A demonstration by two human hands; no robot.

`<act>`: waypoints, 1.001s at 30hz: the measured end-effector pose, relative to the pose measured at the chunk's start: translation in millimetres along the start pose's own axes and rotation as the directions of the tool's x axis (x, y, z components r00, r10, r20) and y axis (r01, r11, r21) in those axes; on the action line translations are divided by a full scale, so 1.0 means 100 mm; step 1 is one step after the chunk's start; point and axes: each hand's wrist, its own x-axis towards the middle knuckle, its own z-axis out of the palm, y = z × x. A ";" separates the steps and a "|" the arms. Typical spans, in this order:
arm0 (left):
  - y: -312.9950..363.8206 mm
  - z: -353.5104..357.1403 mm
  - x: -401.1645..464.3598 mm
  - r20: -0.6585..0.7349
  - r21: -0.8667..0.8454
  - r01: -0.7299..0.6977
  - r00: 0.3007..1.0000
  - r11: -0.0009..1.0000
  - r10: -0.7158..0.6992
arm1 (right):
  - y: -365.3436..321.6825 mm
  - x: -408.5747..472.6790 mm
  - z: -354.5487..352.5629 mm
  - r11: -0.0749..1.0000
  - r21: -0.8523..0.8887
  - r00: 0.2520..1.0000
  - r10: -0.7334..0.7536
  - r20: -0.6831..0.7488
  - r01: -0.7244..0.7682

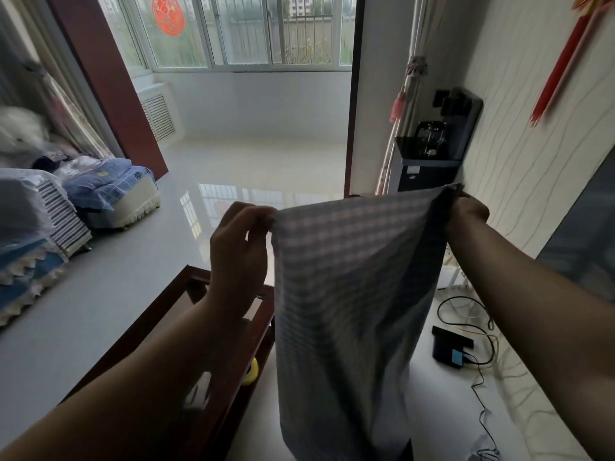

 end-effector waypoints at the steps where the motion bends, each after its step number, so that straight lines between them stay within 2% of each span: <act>1: 0.07 0.00 0.04 0.016 -0.098 0.068 0.998 0.993 -0.067 | -0.03 -0.04 -0.02 0.999 0.051 1.000 0.016 -0.007 -0.015; 3: 0.20 -0.02 0.11 0.170 -0.210 0.143 0.979 0.967 -0.108 | -0.04 -0.11 -0.06 0.993 0.097 0.997 -0.058 -0.059 0.064; 4: 0.24 -0.04 0.16 0.295 -0.244 0.151 0.952 0.958 -0.075 | -0.04 -0.10 -0.07 0.990 0.093 0.986 -0.095 -0.139 0.108; 5: 0.31 -0.09 0.22 0.426 -0.262 0.129 0.905 0.956 -0.005 | -0.03 -0.11 -0.11 0.991 0.057 0.981 -0.111 -0.157 0.121; 7: 0.44 -0.20 0.28 0.631 -0.290 0.022 0.756 0.957 0.174 | -0.01 -0.08 -0.15 0.992 -0.018 0.983 -0.123 -0.136 0.122; 9: 0.60 -0.26 0.30 0.771 -0.290 -0.064 0.576 0.955 0.273 | 0.04 0.00 -0.19 0.967 -0.226 0.986 -0.140 -0.087 0.117; 11: 0.69 -0.25 0.25 0.842 -0.284 -0.163 0.430 0.945 0.327 | 0.10 0.01 -0.19 0.927 -0.349 0.986 -0.160 -0.043 0.135; 13: 0.70 -0.22 0.12 0.866 -0.294 -0.278 0.327 0.914 0.378 | 0.15 0.03 -0.17 0.929 -0.344 0.987 -0.161 -0.030 0.141; 15: 0.60 -0.18 -0.05 0.866 -0.304 -0.546 0.183 0.780 0.466 | 0.19 0.06 -0.18 0.935 -0.330 0.987 -0.152 -0.045 0.129; 16: 0.53 -0.18 -0.14 0.880 -0.306 -0.663 0.078 0.683 0.469 | 0.21 0.07 -0.19 0.932 -0.338 0.987 -0.152 -0.046 0.128; 18: 0.39 -0.17 -0.32 0.911 -0.334 -0.751 -0.101 0.570 0.401 | 0.24 0.07 -0.21 0.913 -0.381 0.985 -0.169 -0.026 0.147; 19: 0.34 -0.17 -0.38 0.926 -0.332 -0.755 -0.146 0.565 0.349 | 0.25 0.06 -0.22 0.904 -0.396 0.985 -0.175 -0.002 0.160; 20: 0.29 -0.18 -0.42 0.942 -0.307 -0.736 -0.143 0.604 0.304 | 0.26 0.06 -0.23 0.897 -0.407 0.983 -0.179 0.028 0.175; 21: 0.25 -0.20 -0.43 0.960 -0.248 -0.687 -0.082 0.682 0.267 | 0.27 0.05 -0.23 0.887 -0.420 0.981 -0.185 0.059 0.192; 23: 0.16 -0.26 -0.37 0.972 -0.031 -0.566 0.175 0.824 0.156 | 0.25 0.02 -0.24 0.874 -0.425 0.972 -0.213 0.098 0.235; 24: 0.10 -0.30 -0.33 0.948 0.096 -0.519 0.309 0.849 0.082 | 0.23 0.02 -0.25 0.873 -0.418 0.968 -0.227 0.105 0.250; 25: 0.04 -0.35 -0.28 0.911 0.201 -0.495 0.411 0.846 0.024 | 0.20 0.02 -0.29 0.872 -0.414 0.966 -0.237 0.107 0.260; 26: -0.04 -0.39 -0.23 0.878 0.285 -0.494 0.479 0.822 -0.016 | 0.18 0.01 -0.33 0.866 -0.419 0.962 -0.244 0.120 0.272; 28: -0.16 -0.48 -0.09 0.853 0.426 -0.533 0.507 0.731 -0.127 | 0.15 -0.01 -0.40 0.849 -0.427 0.949 -0.253 0.190 0.312; 30: -0.25 -0.57 0.07 0.829 0.521 -0.470 0.478 0.712 -0.290 | 0.16 -0.05 -0.42 0.843 -0.410 0.930 -0.262 0.256 0.350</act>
